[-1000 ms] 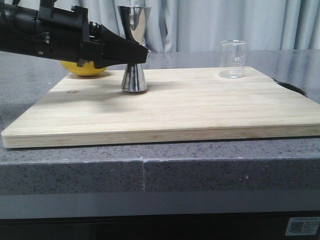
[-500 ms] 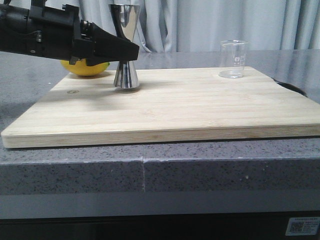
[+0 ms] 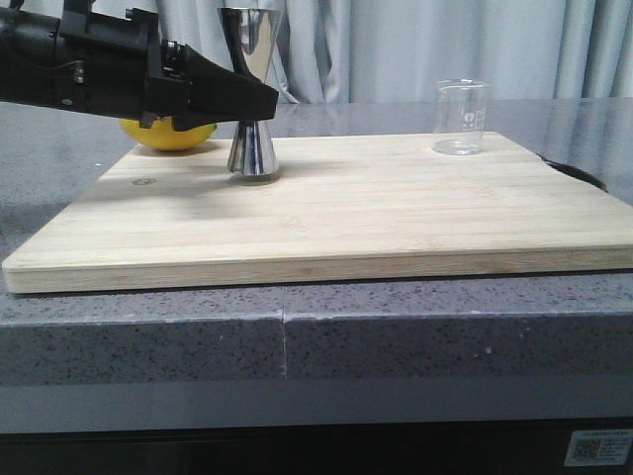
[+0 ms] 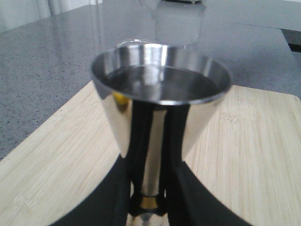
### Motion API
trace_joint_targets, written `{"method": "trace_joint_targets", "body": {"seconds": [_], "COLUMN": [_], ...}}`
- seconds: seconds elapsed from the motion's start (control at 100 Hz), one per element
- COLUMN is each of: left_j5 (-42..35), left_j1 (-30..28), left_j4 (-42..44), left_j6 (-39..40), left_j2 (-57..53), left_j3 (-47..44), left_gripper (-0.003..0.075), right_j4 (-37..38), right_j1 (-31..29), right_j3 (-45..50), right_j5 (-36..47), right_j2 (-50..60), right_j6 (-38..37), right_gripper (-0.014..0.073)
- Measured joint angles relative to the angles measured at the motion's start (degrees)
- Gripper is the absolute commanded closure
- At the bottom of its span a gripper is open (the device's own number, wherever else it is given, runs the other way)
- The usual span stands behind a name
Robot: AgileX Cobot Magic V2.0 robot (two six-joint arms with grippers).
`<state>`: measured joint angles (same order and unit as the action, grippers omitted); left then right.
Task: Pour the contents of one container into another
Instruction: 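Lower the filled jigger with the left gripper onto the board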
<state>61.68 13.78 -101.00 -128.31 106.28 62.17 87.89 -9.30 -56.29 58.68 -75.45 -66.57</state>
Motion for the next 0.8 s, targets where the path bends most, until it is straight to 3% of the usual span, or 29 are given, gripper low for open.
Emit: {"method": "trace_joint_targets", "body": {"seconds": [0.8], "left_j5": [-0.53], "left_j1": [0.00], "left_j4": [0.00], "left_j6": [0.00], "left_j2": [0.00], "left_j3": [0.00], "left_gripper": [0.0739], "right_j4": [0.00], "right_j1": [0.00], "right_j3": [0.00], "right_j5": [0.00], "right_j2": [0.00], "right_j6": [-0.11], "right_gripper": [0.0167]}}
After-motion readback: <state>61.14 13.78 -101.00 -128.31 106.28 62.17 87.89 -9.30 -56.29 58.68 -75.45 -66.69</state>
